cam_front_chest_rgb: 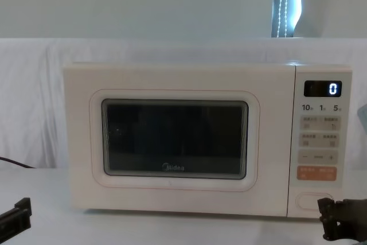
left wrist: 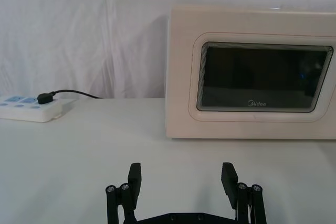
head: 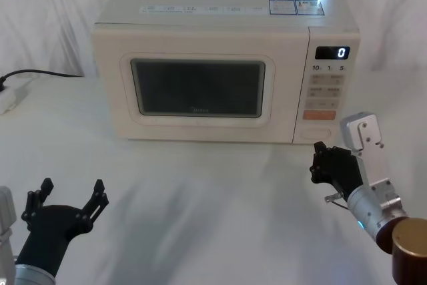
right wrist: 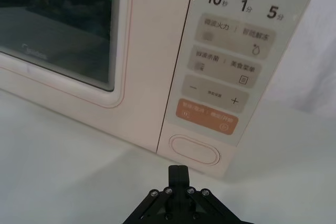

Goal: Press the button to open the microwave door with one hand; close the microwave door with the other hand.

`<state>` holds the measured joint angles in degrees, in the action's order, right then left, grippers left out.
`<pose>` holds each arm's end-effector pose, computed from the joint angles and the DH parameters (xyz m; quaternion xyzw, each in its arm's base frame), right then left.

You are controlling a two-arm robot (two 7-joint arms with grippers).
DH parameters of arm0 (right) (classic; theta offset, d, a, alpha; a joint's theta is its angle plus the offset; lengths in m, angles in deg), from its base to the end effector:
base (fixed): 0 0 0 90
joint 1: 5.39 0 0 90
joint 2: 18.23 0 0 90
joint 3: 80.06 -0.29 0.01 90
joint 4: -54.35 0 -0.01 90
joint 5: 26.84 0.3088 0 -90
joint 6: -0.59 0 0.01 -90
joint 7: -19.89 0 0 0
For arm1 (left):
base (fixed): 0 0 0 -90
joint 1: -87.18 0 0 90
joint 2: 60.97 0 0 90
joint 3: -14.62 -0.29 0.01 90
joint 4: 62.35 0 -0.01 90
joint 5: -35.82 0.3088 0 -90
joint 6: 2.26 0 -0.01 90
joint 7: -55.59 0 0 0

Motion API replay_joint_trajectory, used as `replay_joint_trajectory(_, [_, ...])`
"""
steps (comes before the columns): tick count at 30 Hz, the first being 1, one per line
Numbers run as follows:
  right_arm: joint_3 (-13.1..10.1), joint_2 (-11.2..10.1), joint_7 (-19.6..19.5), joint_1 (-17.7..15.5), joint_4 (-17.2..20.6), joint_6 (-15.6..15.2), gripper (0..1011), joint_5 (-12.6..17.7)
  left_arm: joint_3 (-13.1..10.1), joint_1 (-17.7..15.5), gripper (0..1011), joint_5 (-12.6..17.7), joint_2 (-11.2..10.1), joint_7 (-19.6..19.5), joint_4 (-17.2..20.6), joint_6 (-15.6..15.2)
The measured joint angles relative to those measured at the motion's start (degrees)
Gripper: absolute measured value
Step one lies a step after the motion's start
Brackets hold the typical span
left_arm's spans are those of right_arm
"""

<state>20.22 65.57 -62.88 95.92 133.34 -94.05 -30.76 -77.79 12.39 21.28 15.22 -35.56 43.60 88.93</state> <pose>0.3813 0.0178 -0.2965 -0.1067 -0.0410 -0.6002 0.7917 0.2530 0.0376 -0.2852 -0.0173 0.0064 0.6616 0.7497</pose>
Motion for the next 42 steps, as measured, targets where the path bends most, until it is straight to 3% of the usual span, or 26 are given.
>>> replay_joint_trajectory(14, [0.1,1.3,0.1,4.3,-6.7,1.3,0,0.1,0.0,0.0,1001,0.0,0.0,0.0,0.0,0.0])
replay_joint_trajectory(42, [-0.6,2.4,-1.6,9.7,-15.0,2.8,0,-0.4,0.0,0.0,1001,0.0,0.0,0.0,0.0,0.0])
